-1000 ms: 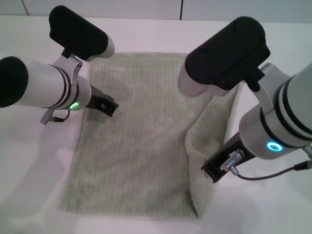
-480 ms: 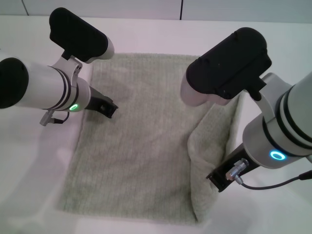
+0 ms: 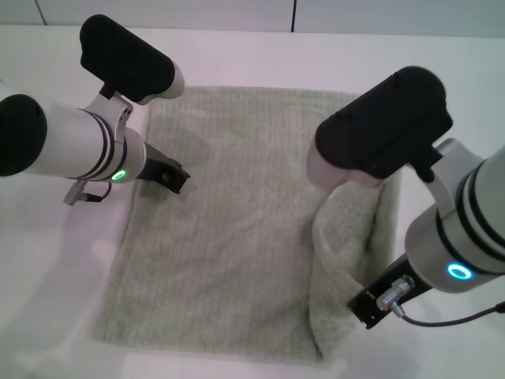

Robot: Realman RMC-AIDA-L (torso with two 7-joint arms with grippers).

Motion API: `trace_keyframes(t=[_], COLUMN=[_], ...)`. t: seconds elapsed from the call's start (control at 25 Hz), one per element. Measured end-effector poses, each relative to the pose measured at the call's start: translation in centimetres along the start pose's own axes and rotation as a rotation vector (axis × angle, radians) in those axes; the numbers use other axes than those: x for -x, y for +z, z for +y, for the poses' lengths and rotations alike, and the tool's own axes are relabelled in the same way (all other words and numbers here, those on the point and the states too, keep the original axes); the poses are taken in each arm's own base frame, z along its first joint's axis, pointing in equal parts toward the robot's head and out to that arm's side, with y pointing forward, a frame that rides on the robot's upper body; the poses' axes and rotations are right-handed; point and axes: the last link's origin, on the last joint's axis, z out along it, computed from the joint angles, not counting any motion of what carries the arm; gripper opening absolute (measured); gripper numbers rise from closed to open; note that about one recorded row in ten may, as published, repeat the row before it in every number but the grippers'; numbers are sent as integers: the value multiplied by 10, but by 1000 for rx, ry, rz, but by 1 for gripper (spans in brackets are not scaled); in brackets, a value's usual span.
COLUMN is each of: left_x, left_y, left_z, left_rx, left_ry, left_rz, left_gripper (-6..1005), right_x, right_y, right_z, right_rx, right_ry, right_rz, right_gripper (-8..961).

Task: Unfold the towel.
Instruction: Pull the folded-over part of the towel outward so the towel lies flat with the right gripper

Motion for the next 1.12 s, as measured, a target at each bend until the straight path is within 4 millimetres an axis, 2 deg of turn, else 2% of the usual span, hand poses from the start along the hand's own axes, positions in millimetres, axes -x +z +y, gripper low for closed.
trace_keyframes(t=[0.2, 0.36, 0.76, 1.0, 1.12], left_x=[4, 7, 15, 17, 11], left_y=[1, 1, -1, -5, -13], left_z=[0, -1, -5, -6, -6], left_rx=[3, 2, -20, -22, -28], left_ry=[-2, -5, -3, -12, -15], left_rz=[-18, -25, -65, -62, -17], left_gripper=[-1, -1, -1, -2, -2], right_x=[-6, -6, 1, 4, 6], right_y=[5, 0, -19, -22, -24], right_z=[2, 2, -3, -4, -5], right_rx=[-24, -24, -33, -38, -41], right_ry=[6, 18, 64, 63, 66], right_rz=[35, 20, -66, -82, -96], right_gripper=[246, 401, 492, 492, 492])
